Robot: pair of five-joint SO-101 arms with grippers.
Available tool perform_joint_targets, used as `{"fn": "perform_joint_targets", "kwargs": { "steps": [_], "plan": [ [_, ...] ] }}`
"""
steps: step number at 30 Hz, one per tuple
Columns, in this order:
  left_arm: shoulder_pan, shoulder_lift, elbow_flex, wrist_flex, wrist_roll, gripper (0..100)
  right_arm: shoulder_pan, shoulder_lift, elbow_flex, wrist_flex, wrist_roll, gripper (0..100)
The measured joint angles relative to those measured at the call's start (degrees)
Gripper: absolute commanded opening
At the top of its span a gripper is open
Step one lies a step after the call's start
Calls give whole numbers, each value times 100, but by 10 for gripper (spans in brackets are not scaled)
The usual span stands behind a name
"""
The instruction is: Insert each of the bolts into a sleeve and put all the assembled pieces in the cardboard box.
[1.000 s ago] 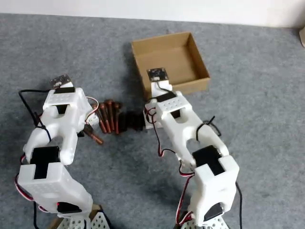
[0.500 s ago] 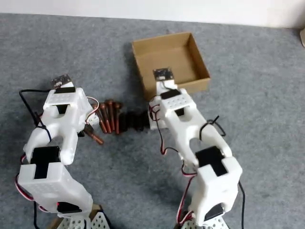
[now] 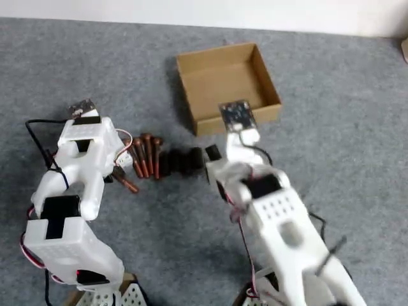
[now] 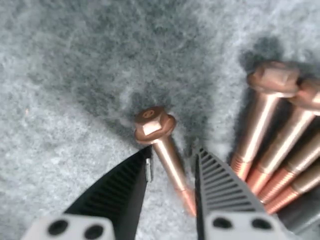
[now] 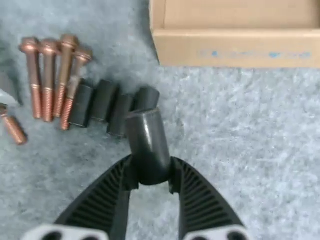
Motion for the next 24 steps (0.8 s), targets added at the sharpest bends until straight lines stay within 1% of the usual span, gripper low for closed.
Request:
{"fn": "perform_joint_targets", "kwargs": {
  "steps": [1, 3, 6, 10, 13, 16, 19, 22, 24],
  "plan": [
    [9, 0, 0, -18, 0, 21, 0, -229, 141, -26, 9, 5],
    [35, 97, -18, -62, 26, 0, 0, -519, 343, -79, 26, 5],
    [88, 167, -70, -70, 9, 4, 0, -695, 413, -88, 44, 5],
    [457, 79, 0, -88, -62, 4, 0, -782, 413, -88, 44, 5],
    [686, -352, 9, 9, -105, 4, 0, -1090, 651, -132, 44, 5],
    [1037, -1433, -299, 492, -202, 4, 0, -1916, 1169, -334, 44, 5],
    [1363, -2954, -721, 1002, -615, 4, 0, -3112, 1776, -431, 62, 5],
    [1776, -4563, -862, 1134, -1064, 4, 0, -4492, 2277, -440, 62, 5],
    [1908, -5530, -870, 1134, -1266, 4, 0, -5389, 2602, -440, 62, 5]
  ]
}}
